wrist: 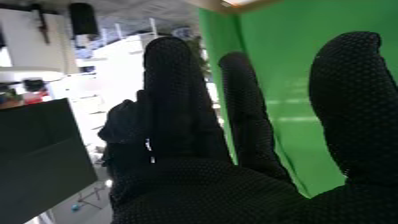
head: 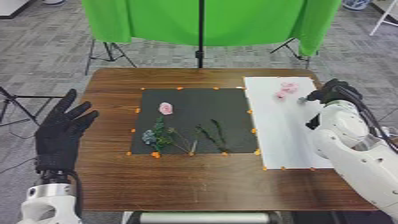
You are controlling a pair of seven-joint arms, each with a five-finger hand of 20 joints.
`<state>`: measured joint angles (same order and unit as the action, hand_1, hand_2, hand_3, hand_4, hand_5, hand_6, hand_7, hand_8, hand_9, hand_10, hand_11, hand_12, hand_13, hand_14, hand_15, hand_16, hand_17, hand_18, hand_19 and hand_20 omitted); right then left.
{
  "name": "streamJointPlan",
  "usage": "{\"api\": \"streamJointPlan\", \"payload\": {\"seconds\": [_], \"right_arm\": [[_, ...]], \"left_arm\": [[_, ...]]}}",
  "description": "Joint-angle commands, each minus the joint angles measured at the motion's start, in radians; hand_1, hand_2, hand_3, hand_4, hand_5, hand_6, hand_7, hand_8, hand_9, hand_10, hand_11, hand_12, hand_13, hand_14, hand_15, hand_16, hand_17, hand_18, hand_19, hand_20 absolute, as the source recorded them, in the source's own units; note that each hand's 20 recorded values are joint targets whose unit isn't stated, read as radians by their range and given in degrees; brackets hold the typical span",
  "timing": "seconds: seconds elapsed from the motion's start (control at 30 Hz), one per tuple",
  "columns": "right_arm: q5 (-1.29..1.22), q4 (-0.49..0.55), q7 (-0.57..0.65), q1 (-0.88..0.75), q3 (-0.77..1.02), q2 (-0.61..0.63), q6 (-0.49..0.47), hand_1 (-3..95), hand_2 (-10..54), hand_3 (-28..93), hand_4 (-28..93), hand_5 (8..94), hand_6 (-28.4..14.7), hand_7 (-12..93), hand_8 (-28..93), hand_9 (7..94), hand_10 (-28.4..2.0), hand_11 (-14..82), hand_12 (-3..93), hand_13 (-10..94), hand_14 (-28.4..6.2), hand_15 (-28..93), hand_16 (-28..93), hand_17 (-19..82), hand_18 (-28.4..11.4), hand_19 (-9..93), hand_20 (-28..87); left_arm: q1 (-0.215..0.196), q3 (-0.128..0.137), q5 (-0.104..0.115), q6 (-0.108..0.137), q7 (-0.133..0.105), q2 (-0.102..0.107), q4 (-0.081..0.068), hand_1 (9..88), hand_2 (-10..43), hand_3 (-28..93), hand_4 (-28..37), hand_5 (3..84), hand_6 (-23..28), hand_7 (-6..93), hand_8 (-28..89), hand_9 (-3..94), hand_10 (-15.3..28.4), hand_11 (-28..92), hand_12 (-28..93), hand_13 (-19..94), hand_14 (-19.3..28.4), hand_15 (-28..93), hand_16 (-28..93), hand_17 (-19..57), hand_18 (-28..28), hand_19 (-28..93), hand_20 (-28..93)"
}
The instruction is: Arrange flowers
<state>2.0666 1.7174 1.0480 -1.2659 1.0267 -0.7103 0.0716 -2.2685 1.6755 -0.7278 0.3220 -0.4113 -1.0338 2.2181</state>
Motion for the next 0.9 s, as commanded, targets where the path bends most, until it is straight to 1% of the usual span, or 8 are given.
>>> {"api": "streamJointPlan", "payload": {"seconds": [0.03,0.17,0.43,0.53,0.67,0.73,0.83,0.9], "right_arm": [[-0.043,-0.010,0.044,-0.066,0.075,-0.008,-0.141,31.2,-9.5,79,-28,47.8,-0.4,16,-13,48.9,-22.1,20.4,13.0,44,-18.7,78,6,18,-22.6,93,55],[-0.071,-0.033,0.037,-0.071,0.068,-0.017,-0.146,31.6,-9.5,79,-28,46.7,-0.6,16,-13,49.3,-22.6,18.9,12.9,44,-18.9,78,6,18,-22.8,92,55],[-0.035,-0.092,0.015,-0.013,-0.041,-0.013,-0.129,37.7,-9.5,79,-28,52.9,2.9,19,-14,62.2,-17.8,22.4,13.6,56,-13.3,76,7,22,-23.5,93,55],[0.029,-0.120,0.009,0.012,-0.117,-0.008,-0.086,42.0,-9.5,78,-28,59.5,4.0,20,-15,69.1,-14.6,24.1,14.3,61,-10.4,75,10,24,-23.0,93,54],[0.048,-0.122,0.018,-0.002,-0.133,-0.010,-0.033,56.0,-9.5,67,-28,72.7,3.5,22,-4,84.2,-7.9,11.5,29.1,70,-4.2,68,22,30,-22.1,93,54],[0.043,-0.104,0.017,-0.025,-0.108,-0.008,-0.025,58.6,-9.5,66,-28,75.4,3.4,23,-3,87.0,-6.6,10.7,31.5,73,-2.6,66,24,31,-21.8,93,53],[0.067,-0.068,0.025,-0.044,-0.098,0.019,-0.008,55.0,-9.5,67,-28,72.0,2.7,22,-3,83.5,-8.4,11.6,28.8,71,-3.1,66,23,31,-21.9,93,53],[0.067,-0.043,0.023,-0.064,-0.064,0.022,-0.025,46.4,-9.5,74,-28,68.9,2.7,21,-9,76.1,-11.8,21.9,19.1,67,-6.4,70,17,29,-22.3,93,54]], "left_arm": [[-0.007,-0.003,0.009,-0.001,0.012,-0.022,-0.009,19.2,7.0,78,-28.3,33.1,4.7,13.6,-11,32.5,17.3,25,12,23,24.8,53,-7,-10.1,25.6,54,19],[-0.013,0.004,0.006,-0.002,0.019,-0.031,-0.008,19.1,7.0,78,-28.3,33.0,4.9,13.7,-11,32.5,17.6,25,12,24,25.0,53,-7,-10.1,25.6,53,20],[-0.004,-0.003,0.005,-0.008,0.023,-0.033,-0.011,19.4,6.9,78,-28.3,33.0,5.2,14.0,-11,32.6,17.7,25,12,23,24.8,53,-7,-9.8,25.7,53,21],[-0.002,-0.007,0.007,-0.008,0.024,-0.034,-0.015,19.4,6.9,78,-28.3,32.9,5.2,14.1,-11,32.5,17.7,25,12,23,24.8,53,-7,-9.7,25.7,53,21],[0.000,-0.007,0.007,-0.014,0.032,-0.041,-0.018,19.5,7.0,78,-28.3,32.8,5.3,14.2,-11,32.4,17.7,25,12,23,24.8,53,-7,-9.7,25.7,53,21],[-0.004,-0.007,0.006,-0.013,0.030,-0.043,-0.016,19.5,6.9,78,-28.3,32.8,5.3,14.2,-11,32.4,17.7,25,12,23,24.8,53,-7,-9.7,25.7,53,21],[-0.009,-0.003,0.005,-0.011,0.031,-0.043,-0.014,19.5,6.9,78,-28.3,32.7,5.3,14.3,-11,32.2,17.7,25,12,23,24.7,53,-8,-9.7,25.7,53,21],[-0.013,0.000,0.005,-0.013,0.033,-0.045,-0.014,19.6,7.0,78,-28.3,32.7,5.3,14.2,-11,32.1,17.7,25,12,23,24.7,53,-8,-9.8,25.7,53,21]]}}
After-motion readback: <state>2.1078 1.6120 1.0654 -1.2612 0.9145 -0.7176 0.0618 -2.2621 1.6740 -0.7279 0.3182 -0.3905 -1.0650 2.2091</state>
